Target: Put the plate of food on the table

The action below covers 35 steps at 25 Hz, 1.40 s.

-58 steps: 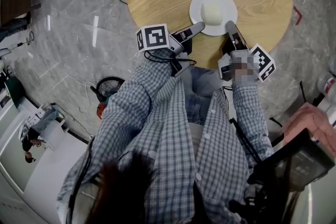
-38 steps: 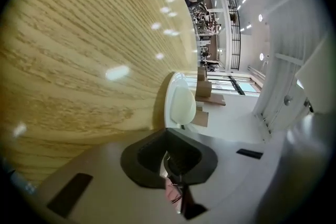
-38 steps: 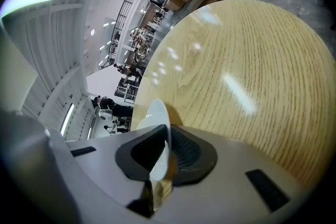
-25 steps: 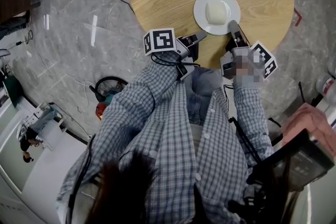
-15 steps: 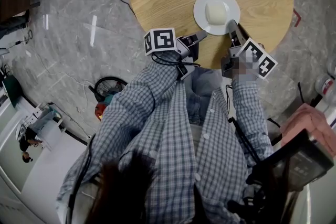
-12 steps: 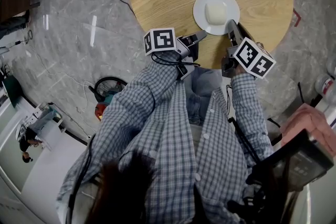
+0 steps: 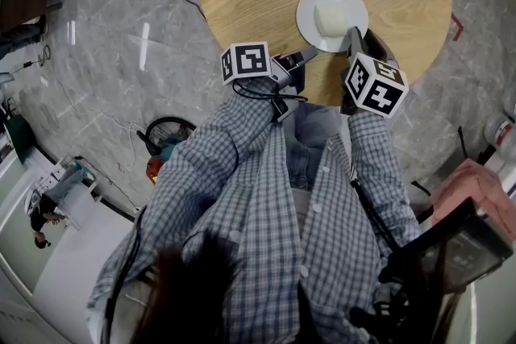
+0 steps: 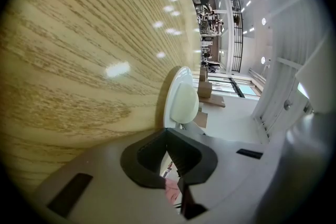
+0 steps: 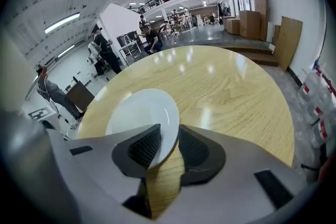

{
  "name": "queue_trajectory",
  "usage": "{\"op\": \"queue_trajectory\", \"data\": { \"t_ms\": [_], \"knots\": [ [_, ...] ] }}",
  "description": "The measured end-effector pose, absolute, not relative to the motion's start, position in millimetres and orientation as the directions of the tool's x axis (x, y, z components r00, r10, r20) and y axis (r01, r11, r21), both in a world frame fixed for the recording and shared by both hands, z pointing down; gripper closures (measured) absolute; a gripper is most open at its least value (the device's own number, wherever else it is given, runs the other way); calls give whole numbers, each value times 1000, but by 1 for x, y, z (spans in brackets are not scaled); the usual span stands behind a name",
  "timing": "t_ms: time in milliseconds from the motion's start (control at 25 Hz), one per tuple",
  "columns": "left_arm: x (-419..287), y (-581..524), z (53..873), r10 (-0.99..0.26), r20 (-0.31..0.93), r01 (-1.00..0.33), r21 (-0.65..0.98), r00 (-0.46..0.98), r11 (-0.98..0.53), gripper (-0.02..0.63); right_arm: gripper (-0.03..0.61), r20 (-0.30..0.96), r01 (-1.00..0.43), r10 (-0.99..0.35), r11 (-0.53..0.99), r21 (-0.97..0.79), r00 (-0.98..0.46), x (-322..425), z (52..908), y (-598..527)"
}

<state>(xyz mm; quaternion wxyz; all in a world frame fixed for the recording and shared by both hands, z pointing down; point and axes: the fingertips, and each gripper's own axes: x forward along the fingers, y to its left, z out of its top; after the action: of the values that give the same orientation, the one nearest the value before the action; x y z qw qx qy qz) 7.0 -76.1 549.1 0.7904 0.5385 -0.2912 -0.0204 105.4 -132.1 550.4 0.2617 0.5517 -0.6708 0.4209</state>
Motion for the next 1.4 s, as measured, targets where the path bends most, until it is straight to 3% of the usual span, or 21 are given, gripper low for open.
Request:
{"op": "queue_trajectory", "data": {
  "t_ms": [160, 640, 880, 960, 1400],
  "knots": [
    [7, -76, 550, -348, 438, -279, 863, 829, 421, 606, 488, 825, -979, -528, 105, -174, -203, 106, 549, -135],
    [6, -80, 547, -370, 426, -270, 874, 825, 405, 606, 489, 810, -986, -565, 144, -88, -155, 117, 544, -141],
    [3, -88, 539, -395, 420, -281, 888, 817, 364, 606, 495, 777, -979, -595, 112, -171, -204, 122, 533, -145],
    [1, -93, 535, -412, 423, -296, 894, 807, 337, 606, 568, 754, -974, -618, 118, -191, -223, 122, 525, -147],
    [-3, -105, 485, -497, 374, -359, 924, 783, 130, 606, 571, 627, -930, -697, 175, -322, -349, 121, 469, -134]
  ]
}}
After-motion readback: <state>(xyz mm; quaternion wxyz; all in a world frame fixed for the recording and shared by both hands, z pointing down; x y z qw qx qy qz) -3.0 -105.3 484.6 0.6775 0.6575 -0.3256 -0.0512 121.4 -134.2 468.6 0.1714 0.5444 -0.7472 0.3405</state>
